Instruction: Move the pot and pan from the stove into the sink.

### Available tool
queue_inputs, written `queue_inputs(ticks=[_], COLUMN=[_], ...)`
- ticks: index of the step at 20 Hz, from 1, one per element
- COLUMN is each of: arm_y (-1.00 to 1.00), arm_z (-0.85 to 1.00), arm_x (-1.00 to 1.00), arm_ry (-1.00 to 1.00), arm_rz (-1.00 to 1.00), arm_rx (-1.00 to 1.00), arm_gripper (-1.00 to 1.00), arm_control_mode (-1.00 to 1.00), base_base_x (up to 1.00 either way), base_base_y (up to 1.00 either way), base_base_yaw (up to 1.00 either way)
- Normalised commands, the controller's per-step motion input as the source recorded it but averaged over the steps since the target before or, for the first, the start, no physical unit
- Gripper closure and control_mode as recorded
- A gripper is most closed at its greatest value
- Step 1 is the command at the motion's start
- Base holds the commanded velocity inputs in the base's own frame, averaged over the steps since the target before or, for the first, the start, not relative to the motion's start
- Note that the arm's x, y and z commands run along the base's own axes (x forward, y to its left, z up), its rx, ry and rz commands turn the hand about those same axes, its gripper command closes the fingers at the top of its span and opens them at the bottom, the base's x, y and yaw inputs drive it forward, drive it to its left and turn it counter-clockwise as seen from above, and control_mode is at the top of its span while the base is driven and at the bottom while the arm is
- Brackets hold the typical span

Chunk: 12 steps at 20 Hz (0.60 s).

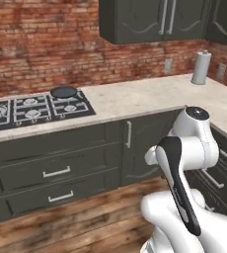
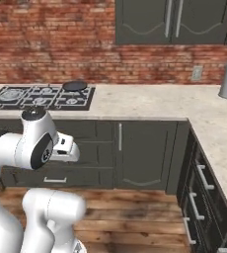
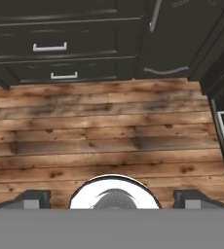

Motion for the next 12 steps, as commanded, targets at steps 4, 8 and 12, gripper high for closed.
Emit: queue_inputs(ticks=[4,8,12], arm_y=[0.0,0.0,0.0], arm_z=[0.0,0.0,0.0], arm_x=[0.0,0.0,0.0], arm_ry=[0.0,0.0,0.0], arm_rz=[0.0,0.0,0.0], arm_rx=[0.0,0.0,0.0], arm_gripper=[-1.0,-1.0,-1.0], arm_control_mode=[1.0,1.0,1.0], base_base_x=[1.0,1.0,1.0], base_base_y=[0.42,0.39,0.36], base_base_yaw=[0.02,0.03,0.02])
